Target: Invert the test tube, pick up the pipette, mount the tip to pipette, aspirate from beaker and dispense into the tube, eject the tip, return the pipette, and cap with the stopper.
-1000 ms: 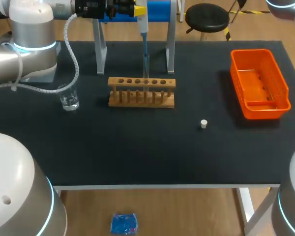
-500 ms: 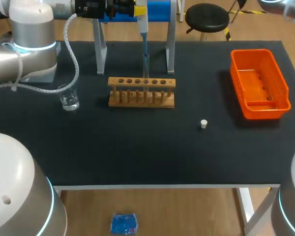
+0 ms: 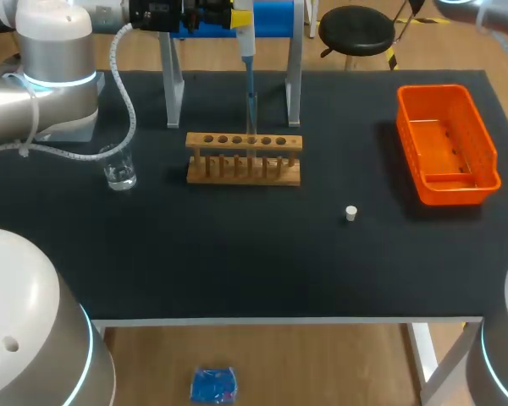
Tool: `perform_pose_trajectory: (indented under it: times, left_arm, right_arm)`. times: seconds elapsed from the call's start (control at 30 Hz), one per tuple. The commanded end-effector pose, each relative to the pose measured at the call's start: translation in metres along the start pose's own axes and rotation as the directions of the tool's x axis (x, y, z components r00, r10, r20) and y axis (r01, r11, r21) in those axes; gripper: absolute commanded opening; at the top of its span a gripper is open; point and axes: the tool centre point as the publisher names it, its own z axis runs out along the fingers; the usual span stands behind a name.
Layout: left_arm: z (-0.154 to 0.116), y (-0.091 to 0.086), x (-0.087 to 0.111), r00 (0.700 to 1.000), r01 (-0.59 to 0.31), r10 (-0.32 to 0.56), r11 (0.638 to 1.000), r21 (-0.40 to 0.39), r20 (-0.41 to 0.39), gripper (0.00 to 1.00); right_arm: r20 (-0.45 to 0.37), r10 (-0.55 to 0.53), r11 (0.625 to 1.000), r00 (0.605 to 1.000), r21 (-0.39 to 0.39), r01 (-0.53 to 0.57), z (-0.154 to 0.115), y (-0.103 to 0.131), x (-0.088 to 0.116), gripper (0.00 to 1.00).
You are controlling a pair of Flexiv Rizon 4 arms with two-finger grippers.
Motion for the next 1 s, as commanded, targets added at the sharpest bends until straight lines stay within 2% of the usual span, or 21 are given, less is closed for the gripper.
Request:
perform_pose_trajectory:
  times: [0.03, 1.0]
  left_arm:
    - [0.000, 0.000, 0.000, 1.000, 0.000, 0.000, 1.000, 0.000, 0.001, 0.00]
    - [0.000, 0.000, 0.000, 1.000, 0.000, 0.000, 1.000, 0.000, 0.001, 0.00]
  right_arm:
    - [-0.009, 0.003, 1.000, 1.000, 0.009, -0.003, 0.008, 0.002, -0.005, 0.00]
    - [-0.038, 0.025, 0.999, 0.999, 0.040, -0.024, 0.021, -0.012, -0.005, 0.00]
